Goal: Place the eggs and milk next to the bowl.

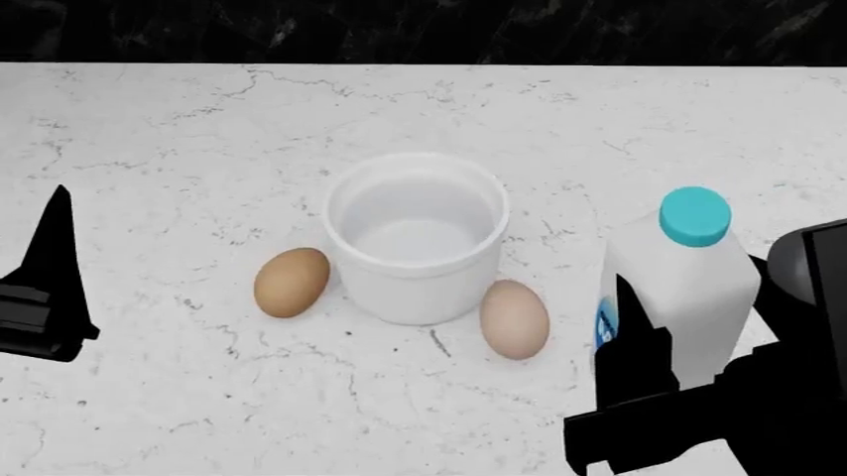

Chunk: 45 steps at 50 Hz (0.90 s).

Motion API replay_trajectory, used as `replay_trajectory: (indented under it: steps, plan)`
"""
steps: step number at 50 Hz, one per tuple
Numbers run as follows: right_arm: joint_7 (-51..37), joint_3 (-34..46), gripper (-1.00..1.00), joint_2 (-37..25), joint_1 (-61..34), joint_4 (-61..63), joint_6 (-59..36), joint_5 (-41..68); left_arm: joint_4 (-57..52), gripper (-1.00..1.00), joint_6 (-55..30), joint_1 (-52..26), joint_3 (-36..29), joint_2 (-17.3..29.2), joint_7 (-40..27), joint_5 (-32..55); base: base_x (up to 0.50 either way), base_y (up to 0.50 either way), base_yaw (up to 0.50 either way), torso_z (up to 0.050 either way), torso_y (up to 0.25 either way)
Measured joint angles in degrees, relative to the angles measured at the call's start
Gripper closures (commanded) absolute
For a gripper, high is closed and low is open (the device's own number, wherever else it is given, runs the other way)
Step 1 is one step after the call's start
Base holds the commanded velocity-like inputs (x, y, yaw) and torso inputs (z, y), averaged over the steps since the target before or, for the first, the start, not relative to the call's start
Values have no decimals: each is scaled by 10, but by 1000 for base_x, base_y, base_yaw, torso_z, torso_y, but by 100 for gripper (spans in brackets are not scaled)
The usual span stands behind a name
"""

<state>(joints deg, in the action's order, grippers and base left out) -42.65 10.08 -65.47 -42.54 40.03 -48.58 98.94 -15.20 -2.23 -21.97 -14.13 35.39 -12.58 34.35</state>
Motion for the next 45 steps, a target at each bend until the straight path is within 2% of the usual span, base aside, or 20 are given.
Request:
replay_trajectory:
  steps: [10,45]
  plan:
    - [-7,-6,100,-8,6,2,2,0,1,-100,2,1,-1,-1,1,-1,19,0,0,0,1]
    - [-14,1,100,-6,-10,3,-5,8,-2,-100,5,4,1,2,0,1,243,0,0,1,1]
